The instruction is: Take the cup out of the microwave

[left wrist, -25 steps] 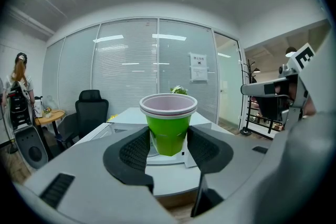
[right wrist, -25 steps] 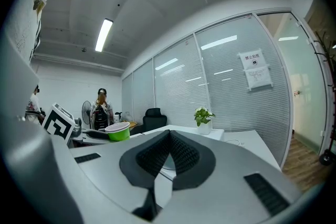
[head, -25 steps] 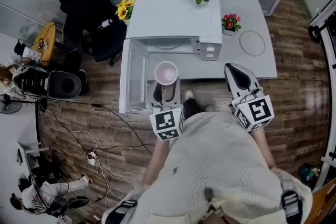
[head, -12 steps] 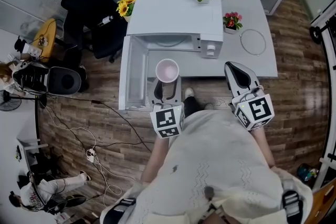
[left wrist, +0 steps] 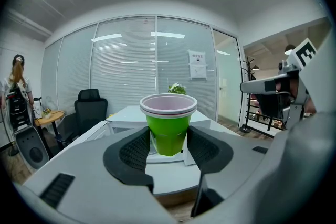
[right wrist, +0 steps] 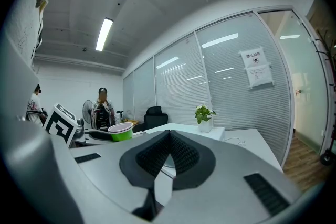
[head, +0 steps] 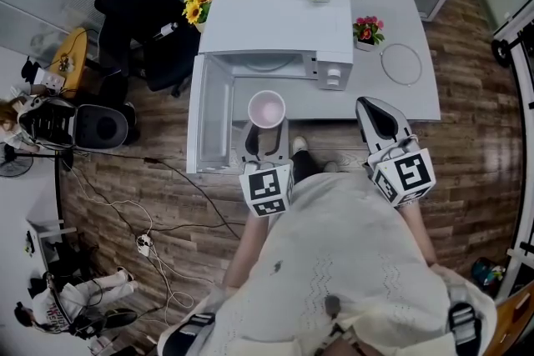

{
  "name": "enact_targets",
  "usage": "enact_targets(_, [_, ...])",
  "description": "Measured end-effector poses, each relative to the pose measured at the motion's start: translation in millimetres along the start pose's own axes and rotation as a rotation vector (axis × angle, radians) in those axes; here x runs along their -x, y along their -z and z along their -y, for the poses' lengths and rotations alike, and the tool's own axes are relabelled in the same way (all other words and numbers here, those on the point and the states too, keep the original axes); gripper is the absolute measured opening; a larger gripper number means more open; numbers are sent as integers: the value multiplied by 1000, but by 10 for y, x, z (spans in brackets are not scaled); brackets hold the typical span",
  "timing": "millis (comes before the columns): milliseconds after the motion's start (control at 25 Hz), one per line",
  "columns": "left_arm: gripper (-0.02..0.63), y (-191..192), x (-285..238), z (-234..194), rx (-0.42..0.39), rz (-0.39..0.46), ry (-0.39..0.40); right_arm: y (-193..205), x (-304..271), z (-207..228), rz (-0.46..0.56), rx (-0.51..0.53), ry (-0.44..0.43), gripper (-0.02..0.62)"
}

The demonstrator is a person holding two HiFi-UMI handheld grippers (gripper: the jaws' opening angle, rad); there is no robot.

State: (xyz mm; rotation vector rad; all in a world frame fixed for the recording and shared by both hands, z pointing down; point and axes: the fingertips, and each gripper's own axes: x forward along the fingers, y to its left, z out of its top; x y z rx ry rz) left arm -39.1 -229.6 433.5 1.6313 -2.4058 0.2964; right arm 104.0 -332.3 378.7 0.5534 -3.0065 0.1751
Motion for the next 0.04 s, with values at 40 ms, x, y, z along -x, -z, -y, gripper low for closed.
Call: enact_targets(40, [244,2,-5,-3,0,-1,-2,-4,-1,1,0,0,0,8])
